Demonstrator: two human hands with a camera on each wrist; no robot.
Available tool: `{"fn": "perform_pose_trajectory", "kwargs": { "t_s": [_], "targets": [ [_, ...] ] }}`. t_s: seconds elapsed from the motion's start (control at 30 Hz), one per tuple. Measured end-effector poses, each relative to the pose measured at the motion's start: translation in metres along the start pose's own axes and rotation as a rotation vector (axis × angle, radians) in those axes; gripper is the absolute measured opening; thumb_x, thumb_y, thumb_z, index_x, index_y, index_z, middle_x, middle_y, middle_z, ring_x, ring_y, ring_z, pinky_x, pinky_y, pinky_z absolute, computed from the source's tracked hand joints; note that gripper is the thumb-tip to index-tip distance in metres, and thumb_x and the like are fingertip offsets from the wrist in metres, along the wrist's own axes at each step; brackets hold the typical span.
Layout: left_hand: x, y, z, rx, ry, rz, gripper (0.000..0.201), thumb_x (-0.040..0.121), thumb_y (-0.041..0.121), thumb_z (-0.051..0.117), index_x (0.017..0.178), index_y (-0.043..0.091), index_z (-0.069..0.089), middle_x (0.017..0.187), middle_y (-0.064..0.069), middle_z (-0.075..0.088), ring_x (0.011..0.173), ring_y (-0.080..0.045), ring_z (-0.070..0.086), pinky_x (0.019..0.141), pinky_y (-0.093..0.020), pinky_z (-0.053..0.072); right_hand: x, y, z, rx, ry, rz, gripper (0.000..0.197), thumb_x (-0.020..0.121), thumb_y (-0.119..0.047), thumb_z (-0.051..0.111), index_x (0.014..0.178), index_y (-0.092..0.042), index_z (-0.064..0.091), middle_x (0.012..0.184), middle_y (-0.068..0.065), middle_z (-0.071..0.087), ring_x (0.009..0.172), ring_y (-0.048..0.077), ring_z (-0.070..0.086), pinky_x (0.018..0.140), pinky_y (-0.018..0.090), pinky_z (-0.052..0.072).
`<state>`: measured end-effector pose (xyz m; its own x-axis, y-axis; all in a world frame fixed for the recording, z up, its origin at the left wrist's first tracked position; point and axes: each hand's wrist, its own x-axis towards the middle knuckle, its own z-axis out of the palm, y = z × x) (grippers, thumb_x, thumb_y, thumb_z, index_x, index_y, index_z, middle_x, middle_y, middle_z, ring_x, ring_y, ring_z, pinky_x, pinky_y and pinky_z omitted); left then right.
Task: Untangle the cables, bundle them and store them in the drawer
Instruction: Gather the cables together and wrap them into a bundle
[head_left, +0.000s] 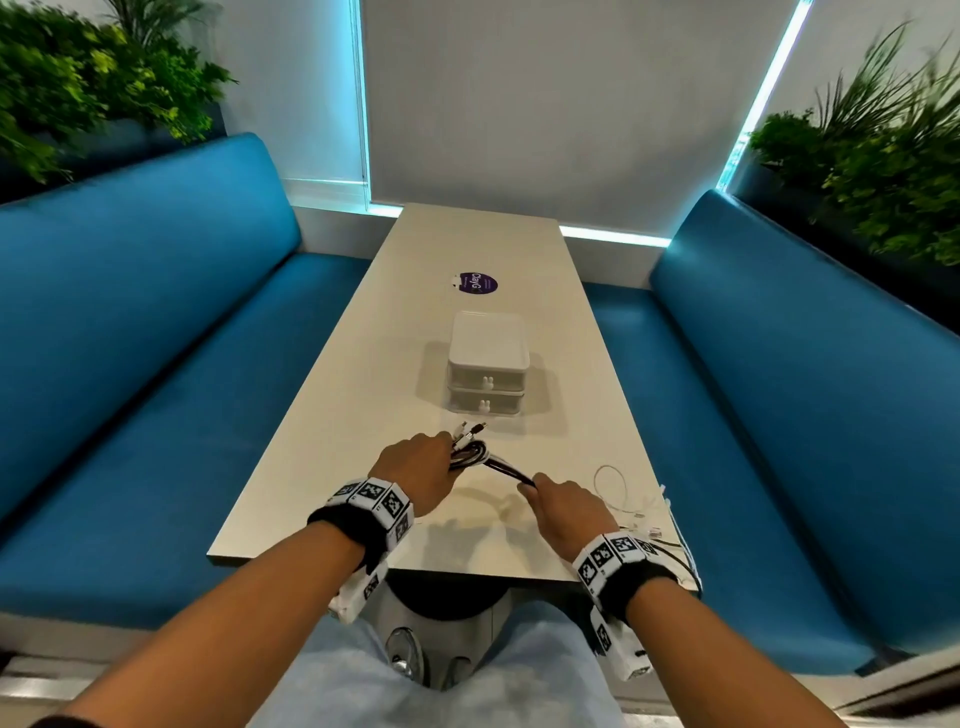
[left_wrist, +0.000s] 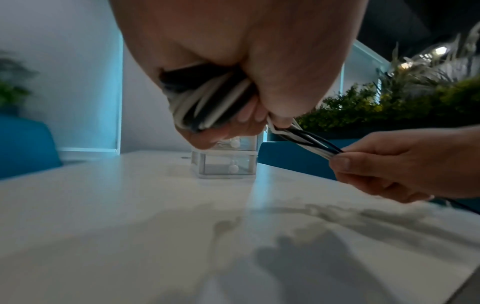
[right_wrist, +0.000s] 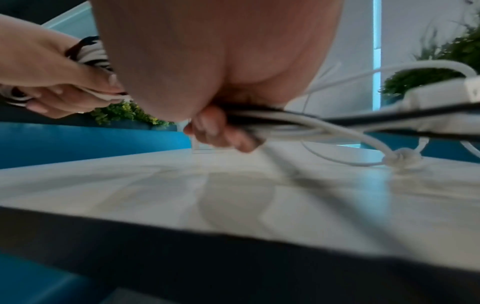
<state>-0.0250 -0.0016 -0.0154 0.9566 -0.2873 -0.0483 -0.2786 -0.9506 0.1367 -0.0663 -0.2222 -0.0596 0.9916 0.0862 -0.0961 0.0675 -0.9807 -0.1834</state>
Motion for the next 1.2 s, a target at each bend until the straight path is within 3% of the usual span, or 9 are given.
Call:
{"fn": "perform_pose_trajectory", "kwargs": {
  "t_s": [0.2, 0.37, 0.43, 0.53, 0.67, 0.77, 0.87, 1.03, 1.2],
  "targets": [
    [0.003, 0.009, 0.022, -0.455, 0.006, -0.175, 0.058, 0.091, 0.068, 0.041, 0.097, 0.014, 0.06, 0.092, -0.009, 0.068, 0.083, -0.032, 0.063, 0.074, -0.039, 0.053, -0.001, -0.017, 0.001, 0.081, 0.067, -0.004, 0.038, 0.104, -0.044, 0.025, 0.112, -0.014, 0.047, 0.086, 0.014, 0.065, 0.081, 0.037, 0.061, 0.062, 0.039, 0.041],
    [0.0, 0.015, 0.027, -0.597, -0.001, -0.206, 0.092, 0.057, 0.101, 0.031, 0.094, 0.022, 0.061, 0.086, 0.0, 0.067, 0.081, -0.024, 0.064, 0.076, -0.037, 0.052, -0.005, -0.037, -0.001, 0.024, 0.031, -0.104, 0.039, 0.104, -0.045, 0.023, 0.115, -0.013, 0.044, 0.088, 0.013, 0.065, 0.076, 0.036, 0.059, 0.061, 0.038, 0.038],
    [-0.002, 0.017, 0.029, -0.642, -0.013, -0.194, 0.098, 0.054, 0.103, 0.025, 0.095, 0.022, 0.062, 0.084, 0.0, 0.067, 0.079, -0.022, 0.064, 0.07, -0.033, 0.05, -0.003, -0.046, -0.003, 0.037, 0.014, -0.137, 0.038, 0.104, -0.042, 0.024, 0.118, -0.012, 0.043, 0.089, 0.014, 0.065, 0.068, 0.034, 0.052, 0.061, 0.038, 0.038],
    [-0.006, 0.021, 0.033, -0.733, -0.038, -0.244, 0.101, 0.059, 0.102, 0.025, 0.104, 0.018, 0.06, 0.088, -0.003, 0.067, 0.08, -0.021, 0.064, 0.072, -0.033, 0.05, -0.004, -0.056, -0.005, -0.006, -0.012, -0.226, 0.03, 0.103, -0.028, 0.032, 0.118, -0.005, 0.044, 0.087, 0.017, 0.063, 0.065, 0.034, 0.051, 0.058, 0.038, 0.041],
    [-0.009, 0.031, 0.036, -0.85, -0.04, -0.3, 0.081, 0.073, 0.083, 0.053, 0.116, 0.014, 0.053, 0.108, -0.001, 0.062, 0.1, -0.023, 0.061, 0.08, -0.031, 0.043, -0.005, -0.068, -0.005, 0.064, -0.101, -0.359, 0.025, 0.094, -0.016, 0.042, 0.103, 0.0, 0.058, 0.095, 0.022, 0.062, 0.075, 0.035, 0.059, 0.059, 0.033, 0.037],
    [-0.004, 0.032, 0.033, -0.961, -0.057, -0.29, 0.038, 0.079, 0.05, 0.066, 0.096, 0.016, 0.063, 0.094, -0.005, 0.069, 0.088, -0.023, 0.064, 0.084, -0.037, 0.051, -0.007, -0.073, -0.007, 0.111, -0.13, -0.43, 0.021, 0.092, -0.01, 0.047, 0.091, 0.004, 0.062, 0.087, 0.026, 0.063, 0.068, 0.031, 0.051, 0.053, 0.023, 0.026],
    [0.001, 0.029, 0.033, -1.001, -0.062, -0.308, 0.02, 0.085, 0.037, 0.064, 0.088, 0.017, 0.065, 0.089, -0.006, 0.069, 0.087, -0.026, 0.065, 0.085, -0.038, 0.052, -0.007, -0.075, -0.01, 0.151, -0.133, -0.409, 0.019, 0.092, -0.007, 0.048, 0.093, 0.005, 0.063, 0.09, 0.026, 0.062, 0.074, 0.034, 0.052, 0.062, 0.029, 0.029],
    [0.008, 0.029, 0.03, -0.935, -0.032, -0.324, 0.026, 0.091, 0.035, 0.062, 0.092, 0.01, 0.07, 0.091, -0.01, 0.07, 0.088, -0.029, 0.064, 0.074, -0.031, 0.046, -0.003, -0.071, -0.007, 0.202, -0.135, -0.348, 0.022, 0.095, -0.015, 0.046, 0.101, 0.001, 0.06, 0.089, 0.023, 0.065, 0.078, 0.038, 0.06, 0.067, 0.041, 0.048],
    [0.009, 0.016, 0.022, -0.96, 0.074, -0.309, 0.025, 0.093, 0.031, 0.062, 0.087, 0.007, 0.063, 0.084, -0.014, 0.069, 0.083, -0.032, 0.066, 0.076, -0.037, 0.052, -0.002, -0.064, -0.003, 0.215, -0.19, -0.221, 0.021, 0.098, -0.027, 0.044, 0.108, -0.009, 0.048, 0.097, 0.018, 0.065, 0.079, 0.033, 0.059, 0.073, 0.041, 0.05]
  ]
}}
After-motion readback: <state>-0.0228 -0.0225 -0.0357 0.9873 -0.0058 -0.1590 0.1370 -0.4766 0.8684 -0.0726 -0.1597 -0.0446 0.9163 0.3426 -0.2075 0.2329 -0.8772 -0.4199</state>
